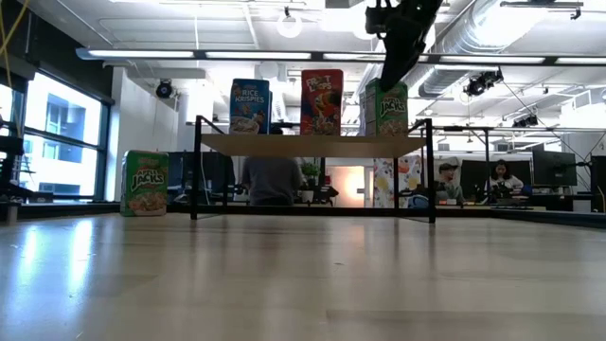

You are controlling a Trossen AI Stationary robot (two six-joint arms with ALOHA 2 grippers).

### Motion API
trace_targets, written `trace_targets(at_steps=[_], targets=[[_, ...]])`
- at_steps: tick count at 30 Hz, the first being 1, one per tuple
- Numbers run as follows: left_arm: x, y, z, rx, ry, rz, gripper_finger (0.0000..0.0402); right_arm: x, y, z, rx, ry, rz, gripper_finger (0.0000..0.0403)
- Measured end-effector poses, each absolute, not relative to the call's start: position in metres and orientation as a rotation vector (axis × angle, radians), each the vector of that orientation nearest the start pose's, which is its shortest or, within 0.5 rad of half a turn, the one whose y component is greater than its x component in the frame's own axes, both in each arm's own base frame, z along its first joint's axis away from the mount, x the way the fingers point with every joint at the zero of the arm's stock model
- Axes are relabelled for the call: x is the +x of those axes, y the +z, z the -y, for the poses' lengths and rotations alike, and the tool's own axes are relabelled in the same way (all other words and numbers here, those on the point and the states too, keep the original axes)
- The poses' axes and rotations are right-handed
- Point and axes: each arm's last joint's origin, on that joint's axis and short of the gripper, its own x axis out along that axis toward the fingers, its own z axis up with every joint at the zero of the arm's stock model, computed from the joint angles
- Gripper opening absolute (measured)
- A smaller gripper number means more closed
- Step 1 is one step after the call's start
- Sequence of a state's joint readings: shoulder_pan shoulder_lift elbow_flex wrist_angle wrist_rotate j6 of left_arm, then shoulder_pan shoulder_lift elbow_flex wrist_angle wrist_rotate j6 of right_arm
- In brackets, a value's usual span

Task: Stack cereal on shelf
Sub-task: Adjust the green cereal box on the shelf, then put the blue cereal box on the shelf aligned with the other blue cereal boxes

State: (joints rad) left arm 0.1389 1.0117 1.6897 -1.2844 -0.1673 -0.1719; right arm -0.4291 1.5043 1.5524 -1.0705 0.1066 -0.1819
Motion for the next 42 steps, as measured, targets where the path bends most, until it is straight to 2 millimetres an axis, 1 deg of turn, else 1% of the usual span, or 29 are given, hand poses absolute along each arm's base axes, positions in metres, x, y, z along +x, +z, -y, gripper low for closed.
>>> trace_targets(at_steps=[12, 18, 21, 24, 31, 35, 42], targets=[[0.111, 0.473, -0.02, -0.156, 0.348, -0.582, 0.0269, 0.27, 0.359, 0.131, 0.02, -0.46, -0.996, 0.0234], [0.111, 0.473, -0.02, -0.157, 0.348, -0.582, 0.0269, 0.27, 0.36, 0.129, 0.067, -0.426, -0.981, 0.0234], [0.111, 0.473, -0.02, -0.157, 0.348, -0.582, 0.0269, 0.27, 0.364, 0.125, 0.101, -0.413, -0.959, 0.0234], [0.11, 0.473, -0.02, -0.156, 0.348, -0.581, 0.0269, 0.272, 0.375, 0.119, 0.116, -0.401, -0.925, 0.0234], [0.11, 0.473, -0.02, -0.156, 0.348, -0.581, 0.0269, 0.274, 0.401, 0.095, 0.136, -0.384, -0.87, 0.0234], [0.111, 0.473, -0.02, -0.157, 0.348, -0.582, 0.0269, 0.275, 0.402, 0.081, 0.153, -0.393, -0.887, 0.0234], [0.11, 0.473, -0.02, -0.157, 0.348, -0.582, 0.0269, 0.272, 0.396, 0.054, 0.219, -0.373, -0.987, 0.0234]])
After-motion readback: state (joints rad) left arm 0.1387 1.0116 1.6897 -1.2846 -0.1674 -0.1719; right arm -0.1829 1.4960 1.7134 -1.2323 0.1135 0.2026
